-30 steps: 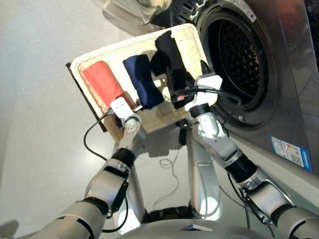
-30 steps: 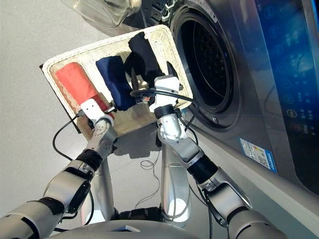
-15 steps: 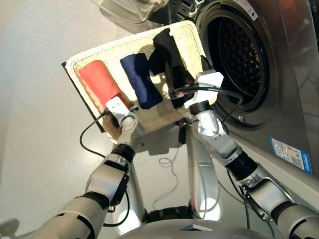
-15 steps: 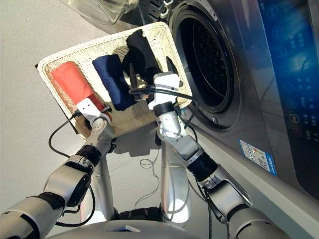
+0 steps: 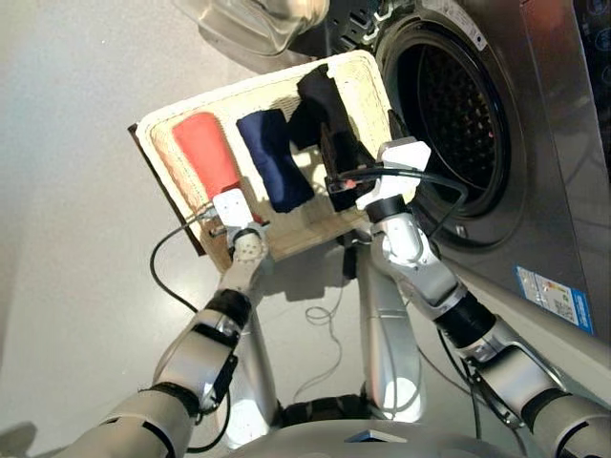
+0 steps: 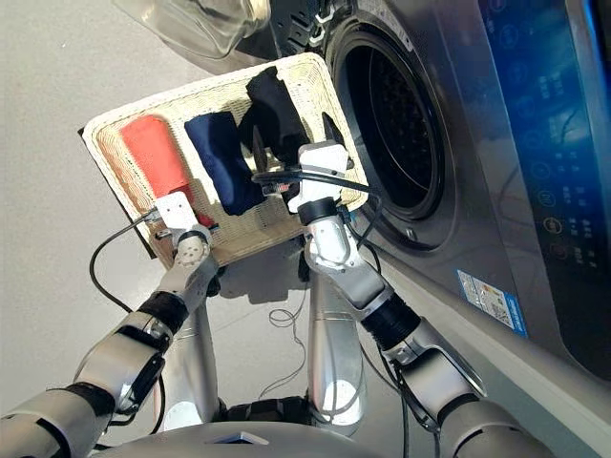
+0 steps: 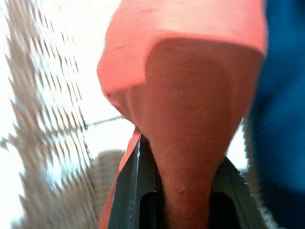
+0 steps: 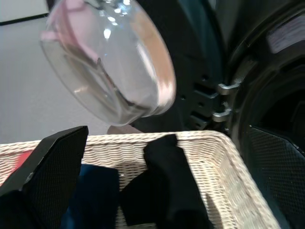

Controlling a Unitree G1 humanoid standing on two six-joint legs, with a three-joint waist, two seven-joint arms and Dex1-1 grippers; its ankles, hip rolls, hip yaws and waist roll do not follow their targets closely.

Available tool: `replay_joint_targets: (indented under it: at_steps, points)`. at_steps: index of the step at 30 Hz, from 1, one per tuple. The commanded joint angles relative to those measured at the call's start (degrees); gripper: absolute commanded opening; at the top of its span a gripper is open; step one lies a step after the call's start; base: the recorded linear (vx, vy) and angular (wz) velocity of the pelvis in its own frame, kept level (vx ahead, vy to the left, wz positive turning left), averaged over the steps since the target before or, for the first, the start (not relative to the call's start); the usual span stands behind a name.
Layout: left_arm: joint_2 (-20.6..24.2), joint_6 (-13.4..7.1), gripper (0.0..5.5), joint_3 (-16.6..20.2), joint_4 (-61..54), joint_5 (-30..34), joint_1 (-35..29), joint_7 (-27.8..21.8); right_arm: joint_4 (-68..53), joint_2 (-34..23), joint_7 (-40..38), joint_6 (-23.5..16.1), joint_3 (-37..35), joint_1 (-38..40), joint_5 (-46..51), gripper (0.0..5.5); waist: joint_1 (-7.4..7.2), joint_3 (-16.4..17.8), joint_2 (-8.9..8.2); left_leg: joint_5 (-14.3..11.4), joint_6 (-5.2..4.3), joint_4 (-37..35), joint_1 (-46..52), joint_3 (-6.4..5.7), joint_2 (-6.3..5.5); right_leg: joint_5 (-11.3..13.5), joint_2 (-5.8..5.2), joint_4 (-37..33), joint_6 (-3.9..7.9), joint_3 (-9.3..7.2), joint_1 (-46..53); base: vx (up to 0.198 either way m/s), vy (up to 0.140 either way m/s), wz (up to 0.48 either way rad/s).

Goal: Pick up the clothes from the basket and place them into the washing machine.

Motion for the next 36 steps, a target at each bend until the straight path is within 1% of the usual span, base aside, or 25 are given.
replay_joint_targets:
  at_steps: [1, 2, 3, 4, 5, 6, 7, 8, 9, 11, 12, 15, 16, 18, 20, 22, 24, 29, 33, 36]
  points:
    - [2.85, -4.70, 0.00, -0.81, -11.19, 8.28, 3.15, 1.42, -7.35, -2.51, 1.01, -6.11, -4.24, 1.34, -3.00, 5.50, 1.60, -0.69, 1.44, 4.12, -0.16, -7.82, 5.00, 1.05, -2.54, -4.94, -0.92, 1.61, 2.89, 0.12, 4.58, 0.000, 0.000, 0.000]
    - [3.69, -5.17, 0.00, -0.84, -13.98, 9.33, 4.13, 0.98, -7.54, -2.77, 1.81, -6.18, -4.69, 2.17, -1.47, 5.50, 1.80, -0.69, 1.51, 4.64, -0.25, -9.01, 6.03, 0.84, -2.78, -4.49, -0.97, 0.49, 3.05, 0.15, 5.87, 0.000, 0.000, 0.000]
    - [5.52, -5.62, 0.00, -0.96, -18.38, 11.60, 5.61, 0.08, -7.76, -3.17, 2.85, -6.23, -5.32, 2.80, 0.20, 5.50, 2.04, -0.69, 1.66, 4.98, -0.23, -10.14, 7.28, 0.82, -3.17, -4.34, -1.12, -0.51, 3.15, -0.05, 7.14, 0.000, 0.000, 0.000]
    - [6.84, -5.88, 0.00, -0.98, -21.63, 13.01, 6.98, -0.81, -8.37, -3.69, 3.52, -6.25, -5.71, 3.37, 0.90, 5.50, 2.22, -0.69, 1.74, 5.22, -0.17, -10.98, 8.43, 0.76, -3.38, -4.26, -1.13, -1.28, 3.19, -0.15, 8.15, 0.000, 0.000, 0.000]
    - [8.79, -5.92, 0.00, -0.85, -25.00, 15.70, 7.89, -1.31, -8.91, -4.25, 4.49, -6.01, -5.99, 3.78, 2.24, 5.50, 2.50, -0.69, 1.76, 5.28, -0.03, -11.73, 9.51, 0.61, -3.67, -4.10, -1.09, -1.77, 3.28, -0.12, 9.23, 0.000, 0.000, 0.000]
    - [10.19, -6.10, 0.00, -0.86, -27.54, 17.33, 8.56, -1.66, -9.48, -4.60, 5.75, -6.19, -5.95, 3.98, 5.46, 5.50, 2.76, -0.69, 1.78, 5.40, 0.15, -12.07, 10.17, 0.51, -3.93, -4.08, -0.99, -1.91, 3.27, -0.07, 9.95, 0.000, 0.000, 0.000]
    - [12.88, -6.07, 0.00, -1.16, -32.24, 20.45, 8.93, -2.36, -10.19, -4.70, 7.71, -6.62, -5.76, 4.59, 12.64, 5.50, 3.08, -0.69, 1.66, 5.41, 0.27, -12.26, 10.72, 0.39, -4.09, -4.10, -1.08, -2.27, 3.32, -0.16, 10.71, 0.000, 0.000, 0.000]
    - [14.59, -5.90, 0.00, -1.27, -34.63, 22.10, 9.92, -2.98, -11.48, -5.38, 8.85, -6.66, -5.83, 4.82, 14.64, 5.50, 3.22, -0.69, 1.65, 5.31, 0.30, -12.22, 11.06, 0.48, -4.08, -4.27, -1.18, -2.22, 3.31, -0.19, 11.04, 0.000, 0.000, 0.000]
    - [16.55, -6.25, 0.00, -1.99, -37.25, 24.28, 9.87, -3.41, -13.10, -6.63, 10.12, -6.27, -5.23, 4.45, 16.74, 5.50, 3.38, -0.69, 1.51, 5.10, 0.28, -11.91, 11.29, 0.33, -4.14, -4.44, -1.24, -2.18, 3.28, -0.20, 11.44, 0.000, 0.000, 0.000]
    - [20.20, -6.16, 0.00, -2.93, -40.99, 27.53, 10.18, -3.94, -15.18, -9.04, 11.96, -6.06, -4.56, 3.08, 20.88, 5.50, 3.67, -0.69, 1.42, 4.77, 0.21, -11.36, 11.51, 0.34, -4.11, -4.58, -1.46, -2.06, 3.32, -0.15, 11.97, 0.000, 0.000, 0.000]
    - [22.17, -6.38, 0.00, -3.36, -43.09, 29.13, 10.15, -4.01, -16.54, -10.91, 13.06, -5.68, -4.05, 1.71, 22.51, 5.50, 3.80, -0.69, 1.41, 4.66, 0.16, -11.13, 11.58, 0.33, -4.23, -4.63, -1.50, -1.97, 3.38, -0.08, 12.21, 0.000, 0.000, 0.000]
    - [25.97, -6.88, 0.00, -4.93, -46.77, 32.02, 9.99, -3.84, -19.17, -14.99, 15.13, -5.28, -1.45, -2.35, 26.93, 5.50, 4.04, -0.69, 1.44, 4.54, 0.12, -11.03, 11.80, 0.30, -4.24, -4.50, -1.80, -2.05, 3.54, -0.06, 12.42, 0.000, 0.000, 0.000]
    - [27.44, -7.00, 0.00, -5.19, -48.63, 32.69, 9.67, -4.03, -19.84, -16.23, 15.94, -5.34, -0.48, -4.15, 28.94, 5.50, 4.14, -0.69, 1.52, 4.50, 0.09, -10.96, 11.79, 0.45, -4.23, -4.43, -1.93, -2.04, 3.62, -0.13, 12.47, 0.000, 0.000, 0.000]
    - [29.06, -7.13, 0.00, -6.72, -48.99, 34.14, 8.21, -3.45, -20.04, -17.57, 16.75, -5.22, 2.08, -7.77, 31.82, 5.50, 4.11, -0.69, 1.45, 4.82, 0.08, -10.97, 11.60, 0.55, -4.22, -4.01, -2.00, -2.20, 3.62, -0.05, 12.22, 0.000, 0.000, 0.000]
    - [31.11, -7.16, 0.00, -7.99, -50.43, 35.43, 7.06, -3.64, -21.12, -19.02, 18.71, -4.87, 5.13, -11.78, 35.54, 5.50, 4.30, -0.69, 1.45, 4.40, 0.03, -10.49, 11.69, 0.76, -4.14, -4.31, -2.06, -1.90, 3.72, 0.14, 12.29, 0.000, 0.000, 0.000]
    - [32.24, -7.16, 0.00, -8.82, -51.33, 35.72, 6.24, -3.81, -21.20, -20.01, 19.50, -4.57, 7.68, -14.91, 37.57, 5.50, 4.40, -0.69, 1.44, 4.81, 0.08, -10.50, 11.31, 0.79, -4.23, -3.83, -2.20, -1.96, 3.72, 0.22, 11.87, 0.000, 0.000, 0.000]
    - [33.28, -7.42, 0.00, -9.73, -52.15, 36.04, 5.39, -4.06, -21.37, -20.73, 20.81, -3.95, 10.05, -17.82, 39.29, 5.50, 4.61, -0.69, 1.51, 4.35, 0.03, -10.12, 11.41, 0.80, -4.20, -4.28, -2.25, -1.74, 3.75, 0.31, 12.13, 0.000, 0.000, 0.000]
    - [33.29, -7.64, 0.00, -11.34, -52.70, 35.65, 3.63, -4.29, -20.41, -19.89, 21.45, -3.65, 12.53, -22.73, 40.39, 5.50, 4.79, -0.69, 1.61, 4.92, 0.10, -10.12, 10.72, 0.76, -4.25, -3.68, -2.47, -1.91, 3.68, 0.50, 11.50, 0.000, 0.000, 0.000]
    - [32.86, -7.41, 0.00, -11.83, -53.15, 35.70, 2.54, -4.40, -19.08, -18.54, 21.10, -3.24, 13.14, -23.66, 40.22, 5.50, 4.84, -0.69, 1.69, 4.97, 0.19, -10.03, 10.38, 0.84, -4.29, -3.60, -2.43, -1.88, 3.58, 0.56, 11.14, 0.000, 0.000, 0.000]
    - [32.33, -7.28, 0.00, -11.39, -54.23, 35.54, 2.13, -3.81, -17.77, -17.58, 20.74, -2.74, 13.21, -23.03, 40.06, 5.50, 4.85, -0.69, 1.85, 5.07, 0.18, -9.87, 9.99, 0.76, -4.20, -3.65, -2.43, -1.83, 3.48, 0.52, 10.93, 0.000, 0.000, 0.000]
